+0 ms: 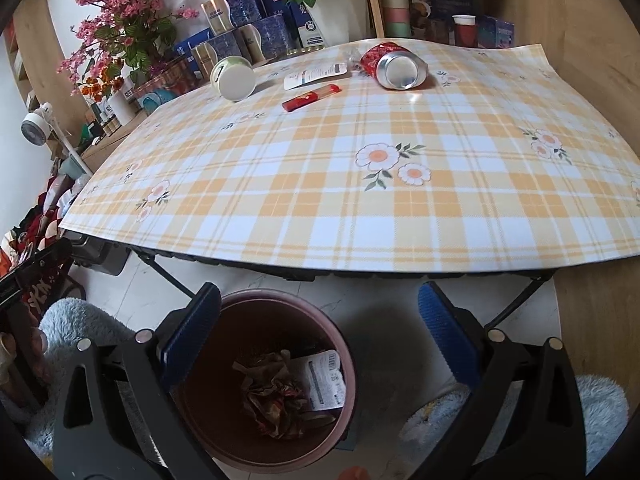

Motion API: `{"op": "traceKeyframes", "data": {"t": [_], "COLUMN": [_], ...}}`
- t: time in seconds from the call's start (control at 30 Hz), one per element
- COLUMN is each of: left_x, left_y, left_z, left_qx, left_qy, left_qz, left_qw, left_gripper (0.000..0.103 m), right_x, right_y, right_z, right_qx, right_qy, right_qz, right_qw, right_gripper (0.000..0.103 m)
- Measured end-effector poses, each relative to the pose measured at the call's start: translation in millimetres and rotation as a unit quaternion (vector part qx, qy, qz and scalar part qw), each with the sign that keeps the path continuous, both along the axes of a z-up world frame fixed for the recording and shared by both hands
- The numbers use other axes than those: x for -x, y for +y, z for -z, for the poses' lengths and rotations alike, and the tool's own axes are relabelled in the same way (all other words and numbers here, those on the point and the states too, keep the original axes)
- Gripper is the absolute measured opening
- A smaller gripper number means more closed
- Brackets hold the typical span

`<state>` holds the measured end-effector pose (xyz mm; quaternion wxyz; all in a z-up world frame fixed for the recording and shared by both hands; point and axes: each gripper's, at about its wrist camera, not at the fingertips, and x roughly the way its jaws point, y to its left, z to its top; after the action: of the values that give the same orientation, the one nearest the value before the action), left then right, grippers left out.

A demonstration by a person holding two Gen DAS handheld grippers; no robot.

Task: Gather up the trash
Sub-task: 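Reach the right gripper to the crushed red Coca-Cola can and grasp it, then grasp the red chip tube with the left gripper while the right holds the can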

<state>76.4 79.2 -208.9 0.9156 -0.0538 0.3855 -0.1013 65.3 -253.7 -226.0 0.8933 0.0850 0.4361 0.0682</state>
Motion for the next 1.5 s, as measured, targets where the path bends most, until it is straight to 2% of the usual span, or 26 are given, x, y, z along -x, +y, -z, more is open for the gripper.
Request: {"op": "traceKeyframes", "data": {"t": [0.2, 0.3, 0.33, 0.37, 0.5, 0.6, 0.73, 0.8, 0.9, 1.07, 1.2, 1.33, 1.5], "left_x": [-14.6, -34.4, -40.6, -48.3, -79.9, -102.3, -126.2, -136.6, -147.1, -155.8, -160.6, -164.5, -169.6], "left_y": [5.3, -1.2, -3.8, -7.1, -24.7, -39.7, -55.8, -62.9, -70.1, -75.5, -81.2, -88.0, -98.7], "left_z": [-7.4, -9.9, -11.0, -12.6, -22.9, -29.0, -29.5, -27.0, -23.0, -15.4, -10.2, -7.7, -7.2], "left_qx": [0.037, 0.042, 0.043, 0.045, 0.049, 0.052, 0.056, 0.057, 0.058, 0.058, 0.056, 0.054, 0.051], "left_qy": [-0.006, 0.003, 0.004, 0.004, -0.014, -0.026, -0.031, -0.029, -0.022, -0.012, -0.003, 0.002, 0.007], "left_qz": [-0.019, -0.012, -0.009, -0.004, 0.025, 0.045, 0.063, 0.072, 0.083, 0.100, 0.114, 0.126, 0.139], "left_qw": [0.9991, 0.9990, 0.9990, 0.9990, 0.9984, 0.9973, 0.9959, 0.9954, 0.9946, 0.9933, 0.9918, 0.9905, 0.9890], "left_gripper": [0.097, 0.097, 0.097, 0.097, 0.097, 0.097, 0.096, 0.093, 0.090, 0.086, 0.082, 0.080, 0.078], "right_x": [-30.6, -54.2, -82.2, -82.2, -152.8, -211.3, -285.7, -307.6, -336.9, -359.3, -355.2, -344.6, -327.2], "right_y": [-5.5, -14.0, -23.7, -23.7, -43.3, -48.6, -42.3, -39.1, -36.9, -42.8, -48.0, -60.8, -77.0], "right_z": [-14.6, -25.9, -33.8, -33.8, -45.7, -45.2, -27.1, -19.8, -0.1, 17.1, 15.6, 8.0, -4.8], "right_qx": [0.047, 0.051, 0.055, 0.055, 0.058, 0.082, 0.141, 0.157, 0.173, 0.156, 0.152, 0.127, 0.099], "right_qy": [-0.008, -0.019, -0.019, -0.019, -0.015, 0.001, 0.052, 0.064, 0.112, 0.154, 0.151, 0.145, 0.126], "right_qz": [-0.041, -0.049, -0.045, -0.045, -0.023, -0.015, -0.012, -0.007, 0.007, 0.028, 0.024, 0.024, 0.022], "right_qw": [0.998, 0.997, 0.997, 0.997, 0.998, 0.997, 0.989, 0.985, 0.978, 0.975, 0.976, 0.981, 0.987], "right_gripper": [0.097, 0.097, 0.097, 0.097, 0.097, 0.097, 0.097, 0.097, 0.097, 0.094, 0.080, 0.062, 0.049]}}
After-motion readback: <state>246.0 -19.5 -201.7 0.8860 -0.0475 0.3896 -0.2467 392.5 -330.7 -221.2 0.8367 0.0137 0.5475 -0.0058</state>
